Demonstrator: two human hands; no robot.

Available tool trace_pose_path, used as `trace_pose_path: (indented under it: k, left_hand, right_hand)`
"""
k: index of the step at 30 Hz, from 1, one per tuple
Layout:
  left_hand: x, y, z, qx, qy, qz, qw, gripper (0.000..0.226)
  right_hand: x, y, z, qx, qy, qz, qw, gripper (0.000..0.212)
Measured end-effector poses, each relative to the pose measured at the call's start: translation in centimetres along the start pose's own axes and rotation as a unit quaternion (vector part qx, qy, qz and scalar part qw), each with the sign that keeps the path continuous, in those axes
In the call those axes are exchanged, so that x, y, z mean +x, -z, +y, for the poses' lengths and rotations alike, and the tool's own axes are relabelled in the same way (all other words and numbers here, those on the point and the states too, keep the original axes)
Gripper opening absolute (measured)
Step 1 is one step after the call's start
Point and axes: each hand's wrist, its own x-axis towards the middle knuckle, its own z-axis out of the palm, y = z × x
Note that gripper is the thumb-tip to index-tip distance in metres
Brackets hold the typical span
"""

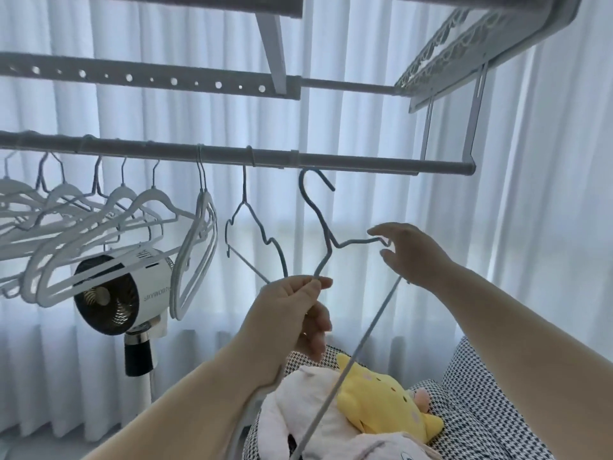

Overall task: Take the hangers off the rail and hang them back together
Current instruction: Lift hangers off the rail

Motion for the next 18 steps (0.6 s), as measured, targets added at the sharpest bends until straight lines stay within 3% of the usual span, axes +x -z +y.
trace_pose_path:
  k: [12,18]
  left_hand:
    - [5.4,3.6,3.5,0.039,-0.039,0.106,0.993,0.020]
    - [8.0,5.5,5.1,0.054,-0.027,0.105,0.993,0.021]
  right_hand:
    - [8.9,0.0,-6.1,-0.030,0.101,0.092,0.990,0.048]
    - [13.0,0.3,-7.8,-0.052,0.059,0.077,0.994,0.058]
